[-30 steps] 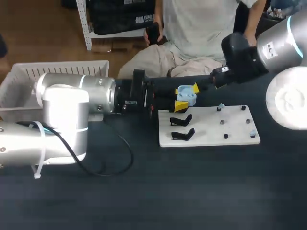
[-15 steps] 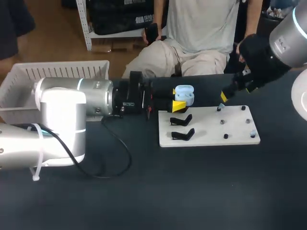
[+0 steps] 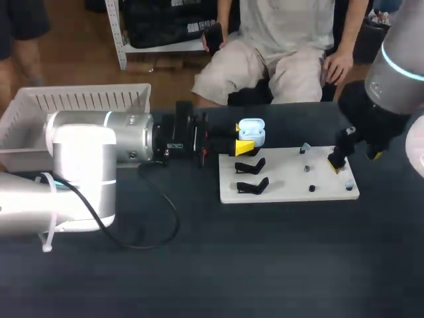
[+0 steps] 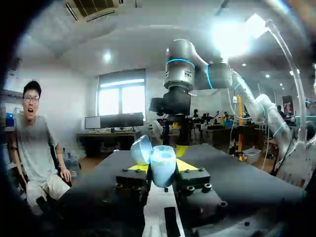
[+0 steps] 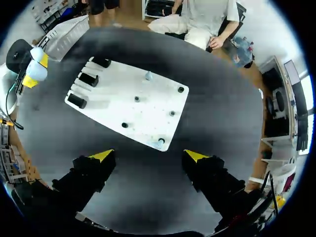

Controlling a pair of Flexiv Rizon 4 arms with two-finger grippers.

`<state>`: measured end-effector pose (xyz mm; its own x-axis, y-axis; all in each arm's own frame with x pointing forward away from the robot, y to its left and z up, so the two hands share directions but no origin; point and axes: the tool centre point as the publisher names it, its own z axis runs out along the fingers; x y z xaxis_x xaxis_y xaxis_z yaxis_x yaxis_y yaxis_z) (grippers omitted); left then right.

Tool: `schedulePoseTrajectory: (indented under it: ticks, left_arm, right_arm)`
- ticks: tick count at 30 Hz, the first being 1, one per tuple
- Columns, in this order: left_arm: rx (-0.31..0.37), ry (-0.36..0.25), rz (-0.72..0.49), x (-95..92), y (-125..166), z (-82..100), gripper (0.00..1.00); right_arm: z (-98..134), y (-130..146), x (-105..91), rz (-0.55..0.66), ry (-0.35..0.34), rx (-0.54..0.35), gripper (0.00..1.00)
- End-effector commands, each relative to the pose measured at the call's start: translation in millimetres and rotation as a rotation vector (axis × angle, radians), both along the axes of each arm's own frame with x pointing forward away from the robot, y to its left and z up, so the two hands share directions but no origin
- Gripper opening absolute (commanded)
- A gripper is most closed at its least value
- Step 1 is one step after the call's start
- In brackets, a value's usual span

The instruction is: Pick up each earbud case from the left stands, insert the matching earbuds, close the lid, and place the case in the box.

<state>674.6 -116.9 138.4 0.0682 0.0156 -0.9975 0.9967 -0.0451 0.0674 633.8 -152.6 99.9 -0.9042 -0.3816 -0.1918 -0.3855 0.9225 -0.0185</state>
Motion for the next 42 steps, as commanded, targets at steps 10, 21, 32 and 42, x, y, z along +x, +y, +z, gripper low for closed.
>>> schedulePoseTrajectory:
  ticks: [10, 21, 32, 42]
  left_arm:
    - [-0.004, -0.004, 0.007, -1.9, 0, -0.6, 0.0]
    - [-0.004, -0.004, 0.007, -1.9, 0, -0.6, 0.0]
    - [-0.004, -0.004, 0.007, -1.9, 0, -0.6, 0.0]
    - [-0.004, -0.004, 0.007, -1.9, 0, -0.6, 0.0]
  right_arm:
    - [-40, -3, -1.4, -0.072, 0.115, -0.129, 0.64]
    - [-60, -5, 4.5, -0.121, 0.142, -0.19, 0.54]
    - [-68, -9, 8.4, -0.154, 0.118, -0.237, 0.45]
    - [-70, -11, 10.7, -0.174, 0.101, -0.246, 0.4]
